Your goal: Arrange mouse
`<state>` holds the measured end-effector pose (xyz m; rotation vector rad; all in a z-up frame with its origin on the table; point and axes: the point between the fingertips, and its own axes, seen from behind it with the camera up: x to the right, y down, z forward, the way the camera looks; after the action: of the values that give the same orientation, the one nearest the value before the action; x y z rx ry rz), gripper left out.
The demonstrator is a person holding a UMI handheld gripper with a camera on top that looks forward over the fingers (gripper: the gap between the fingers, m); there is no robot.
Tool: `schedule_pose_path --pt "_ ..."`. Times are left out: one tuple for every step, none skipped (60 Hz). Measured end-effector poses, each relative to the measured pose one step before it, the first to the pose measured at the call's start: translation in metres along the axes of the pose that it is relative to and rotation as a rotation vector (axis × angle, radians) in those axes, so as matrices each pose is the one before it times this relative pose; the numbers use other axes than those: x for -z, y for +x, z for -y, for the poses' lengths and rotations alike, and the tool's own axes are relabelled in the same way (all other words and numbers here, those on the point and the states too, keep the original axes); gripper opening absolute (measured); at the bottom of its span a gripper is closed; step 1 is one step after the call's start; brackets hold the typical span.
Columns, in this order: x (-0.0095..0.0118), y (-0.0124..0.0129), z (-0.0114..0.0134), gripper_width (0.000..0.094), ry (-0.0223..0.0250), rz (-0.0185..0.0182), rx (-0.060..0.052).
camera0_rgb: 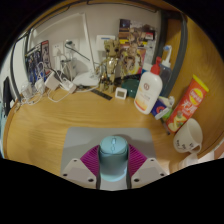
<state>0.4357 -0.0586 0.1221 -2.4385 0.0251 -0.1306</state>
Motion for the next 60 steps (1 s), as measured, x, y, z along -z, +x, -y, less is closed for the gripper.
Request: schedule_pose_path --pt "-0.0011 -0.00063 -0.00423 0.0345 -0.00462 0.00719 -0.004" --pt "-0.00215 -0.00081 -0.00339 0.0344 -0.00531 0.00516 -0.0053" --pt "-0.00172 -0.00101 -0.00331 0.0361 -0.00436 0.0059 -0.0058" --pt "-0.00179 -0.00095 -0.00296 0.036 -0.00378 0.00415 -0.005" --pt "-0.00156 -0.00056 -0.00308 0.036 -0.00526 0.00377 -0.0036" --pt "-0.00217 -0.00109 -0.00239 0.0364 -0.00864 0.00335 -0.0017" --pt "-0.0002 -0.0002 -0.00177 0.0371 0.00255 0.0026 -0.001" --pt "0.00019 0.00025 0.00151 0.0372 0.01077 0.00068 -0.003" --pt "-0.00019 -0.00005 0.00109 0.0371 0.00553 0.00092 -0.0033" --pt "-0.00013 -0.00029 -0.00129 0.0375 -0.0012 0.00196 -0.003" --pt "-0.00012 0.00009 -0.00175 0.0382 0.00289 0.00344 -0.0026" --pt "0.00004 0.00022 0.0003 0.0393 0.00304 0.0016 -0.0011" --pt "-0.00006 -0.0001 0.00016 0.0406 0.00174 0.00154 0.0004" --pt "-0.00008 -0.00006 -0.0003 0.0421 -0.00063 0.00113 0.0011" --pt "-0.00006 -0.00012 -0.00042 0.044 -0.0012 0.00136 0.0016" --pt "-0.00011 -0.00017 0.00005 0.0449 -0.00019 0.00201 -0.0006" --pt "-0.00179 0.0001 -0.00017 0.0465 0.00206 0.00154 -0.0027" --pt "0.00008 0.00027 -0.00052 0.0479 -0.00205 0.00192 -0.0027" --pt "-0.00003 0.00068 -0.00052 0.0488 -0.00302 0.00087 -0.0032" --pt "-0.00009 0.00066 -0.00012 0.05 -0.00194 0.00039 -0.0021" --pt "0.00018 0.00055 -0.00027 0.0517 -0.00335 0.00028 -0.0008" --pt "0.00017 0.0011 -0.00037 0.0529 -0.00329 -0.00184 0.0011" --pt "0.00017 0.0008 -0.00022 0.055 -0.00315 -0.00234 0.0002" --pt "0.00018 0.00096 -0.00047 0.0579 -0.00456 -0.00358 -0.0004" --pt "0.00065 0.00167 -0.00072 0.0604 -0.0064 -0.00691 -0.0007" --pt "0.00107 0.00129 -0.00053 0.0679 -0.00654 -0.00591 0.0008" --pt "0.00168 0.00083 -0.00061 0.0712 -0.0077 -0.00513 0.0022" --pt "0.00197 0.00102 0.00004 0.0745 -0.00521 -0.00512 0.004" --pt "0.00243 0.0015 0.0006 0.0777 -0.00304 -0.00722 0.0045" --pt "0.00259 0.00199 0.0007 0.0791 -0.00152 -0.01072 0.0045" --pt "0.00282 0.00149 0.00073 0.0807 -0.00107 -0.00843 0.004" --pt "0.00304 0.00114 0.00112 0.0823 -0.00201 -0.00923 0.0023" --pt "0.00358 0.00096 0.00092 0.0818 -0.00143 -0.00644 0.0016" --pt "0.0038 0.00057 0.00119 0.0817 -0.00043 -0.00534 0.0016" --pt "0.00414 0.00022 0.00157 0.0819 0.00109 -0.00339 0.0017" --pt "0.00453 -0.00008 0.0018 0.0818 0.00164 -0.00174 0.0005" --pt "0.00497 -0.00057 0.00226 0.0816 0.00308 0.00009 -0.0003" --pt "0.00531 -0.00101 0.00268 0.0819 0.00485 0.00096 -0.0012" --pt "0.00564 -0.00114 0.00306 0.0818 0.00687 0.00151 -0.0005" --pt "0.00559 -0.00131 0.00315 0.0817 0.00748 0.00126 -0.0008" --pt "0.00704 -0.00047 0.00256 0.0818 0.00569 0.00353 -0.0015" --pt "0.006 -0.0011 0.00253 0.0819 0.00595 0.00105 -0.0027" --pt "0.00631 -0.00143 0.00294 0.0819 0.00678 0.00063 -0.0037" --pt "0.00634 -0.00164 0.00297 0.0817 0.0073 0.001 -0.0039" --pt "0.0063 -0.00186 0.00263 0.0816 0.00605 0.00122 -0.0042" --pt "0.00637 -0.00186 0.00235 0.0818 0.00455 0.0013 -0.0048" --pt "0.00627 -0.00291 0.00347 0.0819 0.00245 -0.00194 -0.0064" --pt "0.00756 -0.00166 0.00225 0.0819 0.00694 0.00031 -0.0047" --pt "0.00655 -0.00172 0.00248 0.0819 0.00841 -0.00144 -0.0036" --pt "0.00641 -0.00211 0.00247 0.0818 0.00799 -0.00125 -0.0034" --pt "0.00646 -0.00263 0.00213 0.0818 0.00632 -0.00074 -0.0035" --pt "0.00624 -0.00282 0.00189 0.0818 0.00632 -0.00024 -0.0024" --pt "0.00648 -0.00304 0.00224 0.0818 0.0069 -0.0003 -0.0016" --pt "0.00618 -0.0031 0.00177 0.0817 0.00692 -0.00122 0.0004" --pt "0.00541 -0.00365 0.00127 0.082 0.00509 -0.00244 -0.0001" --pt "0.00558 -0.00278 0.00153 0.0818 0.00598 0.00049 0.0" --pt "0.00589 -0.00369 0.00106 0.0819 0.00542 0.00083 -0.0001" --pt "0.00561 -0.00388 0.00106 0.082 0.00621 0.00189 0.0007" --pt "0.00548 -0.00385 0.00064 0.0816 0.00558 0.00195 0.0016" --pt "0.00532 -0.00429 0.00048 0.0817 0.00481 0.00224 0.0009"
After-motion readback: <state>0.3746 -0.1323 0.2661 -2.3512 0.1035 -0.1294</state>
